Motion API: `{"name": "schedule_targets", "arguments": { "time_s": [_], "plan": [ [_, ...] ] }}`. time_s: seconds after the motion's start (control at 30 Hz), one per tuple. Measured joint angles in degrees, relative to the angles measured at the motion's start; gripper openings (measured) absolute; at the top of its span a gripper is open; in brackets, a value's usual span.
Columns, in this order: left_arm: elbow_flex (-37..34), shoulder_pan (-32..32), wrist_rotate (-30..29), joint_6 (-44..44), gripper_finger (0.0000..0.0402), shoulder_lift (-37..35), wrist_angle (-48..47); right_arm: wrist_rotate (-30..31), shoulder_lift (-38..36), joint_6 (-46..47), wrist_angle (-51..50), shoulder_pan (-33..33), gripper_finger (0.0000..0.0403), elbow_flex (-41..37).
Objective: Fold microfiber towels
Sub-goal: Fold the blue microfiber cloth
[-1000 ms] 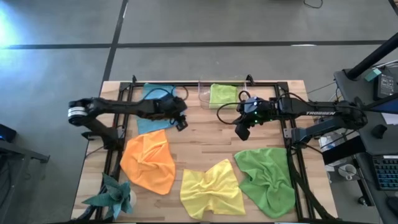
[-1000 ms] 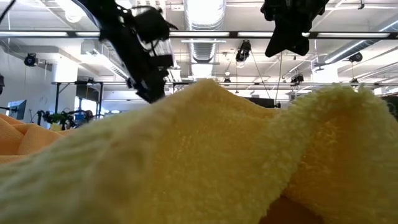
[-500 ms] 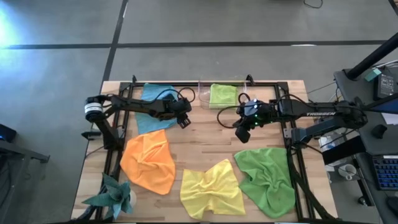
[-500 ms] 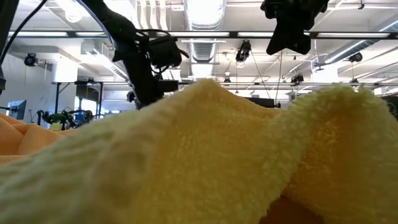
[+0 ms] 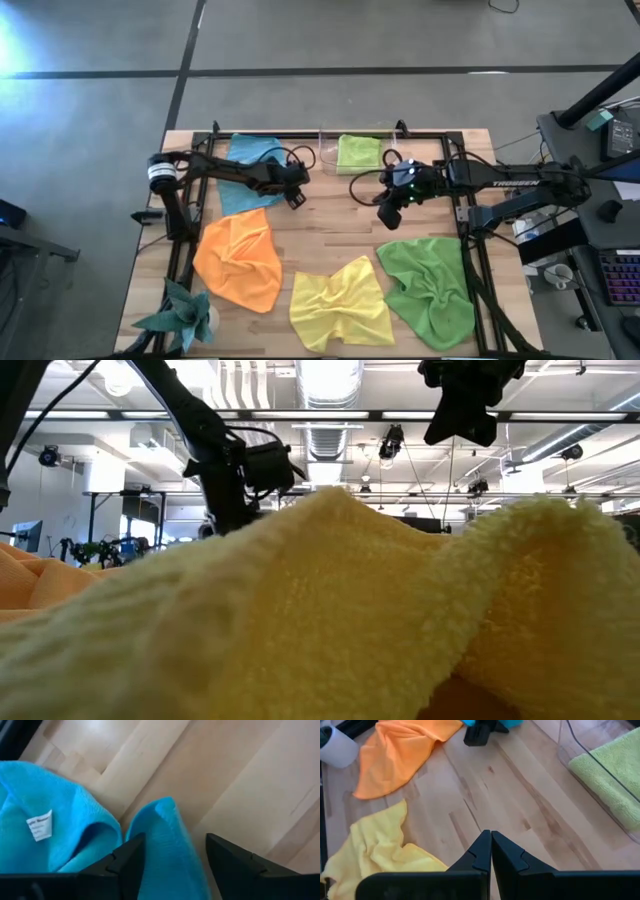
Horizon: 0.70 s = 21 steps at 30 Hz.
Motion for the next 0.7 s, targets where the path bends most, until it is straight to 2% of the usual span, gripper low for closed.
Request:
{"name": "schedule_targets", "arguments": {
  "time_s": [0.17, 0.47, 0.57, 0.7],
  "plan": [
    [0.2, -0.1, -0.3, 0.0, 0.0157, 1.4, 0.8, 0.0, 0.0, 0.0, 1.2, 0.0, 0.0009, 0.0],
    [0.0, 0.0, 0.3, 1.8, 0.0039, 1.0, 0.8, 0.0, 0.0, 0.0, 1.4, 0.0, 0.0009, 0.0],
    [0.6, -0.2, 2.8, 6.1, 0.0007, 1.0, 0.6, 0.0, 0.0, 0.0, 1.4, 0.0, 0.0009, 0.0],
    [2.3, -1.1, 8.6, 6.5, 0.0005, 0.9, -0.2, 0.0, 0.0, 0.0, 1.6, 0.0, 0.0009, -0.1]
  ]
}}
